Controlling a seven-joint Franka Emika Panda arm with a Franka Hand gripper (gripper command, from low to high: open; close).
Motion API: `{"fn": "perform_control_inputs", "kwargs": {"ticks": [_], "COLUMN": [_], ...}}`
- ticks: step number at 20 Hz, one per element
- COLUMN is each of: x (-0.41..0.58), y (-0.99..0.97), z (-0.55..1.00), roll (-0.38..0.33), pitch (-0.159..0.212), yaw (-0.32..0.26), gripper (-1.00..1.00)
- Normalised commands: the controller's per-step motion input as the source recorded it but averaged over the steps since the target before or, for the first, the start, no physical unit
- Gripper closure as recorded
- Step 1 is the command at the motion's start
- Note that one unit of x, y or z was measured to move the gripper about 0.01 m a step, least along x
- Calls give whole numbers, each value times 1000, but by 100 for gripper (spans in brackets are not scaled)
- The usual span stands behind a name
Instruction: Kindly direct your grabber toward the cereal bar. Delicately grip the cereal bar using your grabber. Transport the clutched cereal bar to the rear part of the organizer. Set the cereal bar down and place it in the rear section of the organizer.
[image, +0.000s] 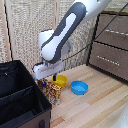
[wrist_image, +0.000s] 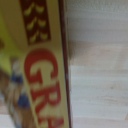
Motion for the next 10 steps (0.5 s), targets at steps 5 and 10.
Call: {"fn": "perform_control_inputs", "kwargs": {"ticks": [5,10], "x": [-19,-14], "y": [48,109], "z": [-110,-25], "roll": [0,-2], "pitch": [21,12], "yaw": [-34,-4], "gripper": [100,100]}}
